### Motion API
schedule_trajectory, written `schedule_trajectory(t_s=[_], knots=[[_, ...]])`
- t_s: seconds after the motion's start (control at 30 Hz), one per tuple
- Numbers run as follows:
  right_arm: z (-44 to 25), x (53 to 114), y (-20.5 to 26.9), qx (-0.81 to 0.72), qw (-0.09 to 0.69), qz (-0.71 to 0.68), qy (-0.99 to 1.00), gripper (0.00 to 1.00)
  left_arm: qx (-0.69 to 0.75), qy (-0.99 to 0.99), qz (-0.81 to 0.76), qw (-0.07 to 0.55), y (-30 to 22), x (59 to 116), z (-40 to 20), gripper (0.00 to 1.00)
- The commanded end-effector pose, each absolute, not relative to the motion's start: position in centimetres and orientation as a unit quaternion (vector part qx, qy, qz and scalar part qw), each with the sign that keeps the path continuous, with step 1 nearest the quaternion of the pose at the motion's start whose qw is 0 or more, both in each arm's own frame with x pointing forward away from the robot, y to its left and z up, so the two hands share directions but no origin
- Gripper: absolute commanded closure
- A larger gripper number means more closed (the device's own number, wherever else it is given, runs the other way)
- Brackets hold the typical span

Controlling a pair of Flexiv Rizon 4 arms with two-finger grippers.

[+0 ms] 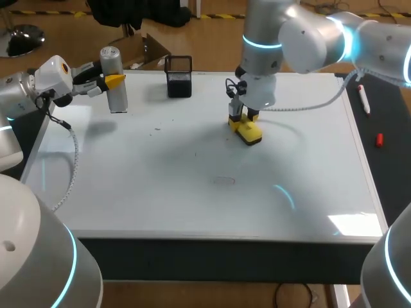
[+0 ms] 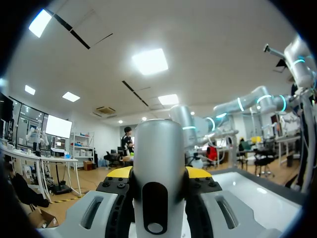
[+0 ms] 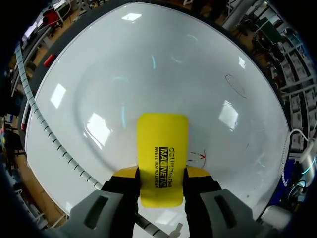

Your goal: Pick up the inspection probe, press it on each red-marked spot on the whiteboard one by one, put down the probe, pick up the eraser, and wipe off all the red marks.

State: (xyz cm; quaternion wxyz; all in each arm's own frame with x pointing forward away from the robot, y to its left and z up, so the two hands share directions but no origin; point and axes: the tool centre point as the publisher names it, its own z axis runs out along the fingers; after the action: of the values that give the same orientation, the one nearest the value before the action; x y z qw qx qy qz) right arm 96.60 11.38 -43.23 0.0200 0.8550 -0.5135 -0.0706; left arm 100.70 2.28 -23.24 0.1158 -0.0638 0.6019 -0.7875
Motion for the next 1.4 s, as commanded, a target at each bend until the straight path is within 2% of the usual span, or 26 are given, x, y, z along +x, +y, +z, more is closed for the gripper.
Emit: schedule_trajectory(t_s=[0.03, 0.7, 1.4], knots=[[-46.1, 96.4, 10.5, 0.853, 0.014, -0.069, -0.517, 1.00, -0.064, 0.602, -0.787, 0.117, 2.3, 100.7, -23.1, 1.00], [-40.4, 98.9, 5.8, 0.832, -0.019, -0.021, -0.554, 1.00, -0.064, 0.602, -0.787, 0.117, 2.3, 100.7, -23.1, 1.00], [-35.6, 102.1, -2.7, 0.786, -0.025, 0.012, -0.618, 1.00, -0.064, 0.602, -0.787, 0.117, 2.3, 100.7, -23.1, 1.00]])
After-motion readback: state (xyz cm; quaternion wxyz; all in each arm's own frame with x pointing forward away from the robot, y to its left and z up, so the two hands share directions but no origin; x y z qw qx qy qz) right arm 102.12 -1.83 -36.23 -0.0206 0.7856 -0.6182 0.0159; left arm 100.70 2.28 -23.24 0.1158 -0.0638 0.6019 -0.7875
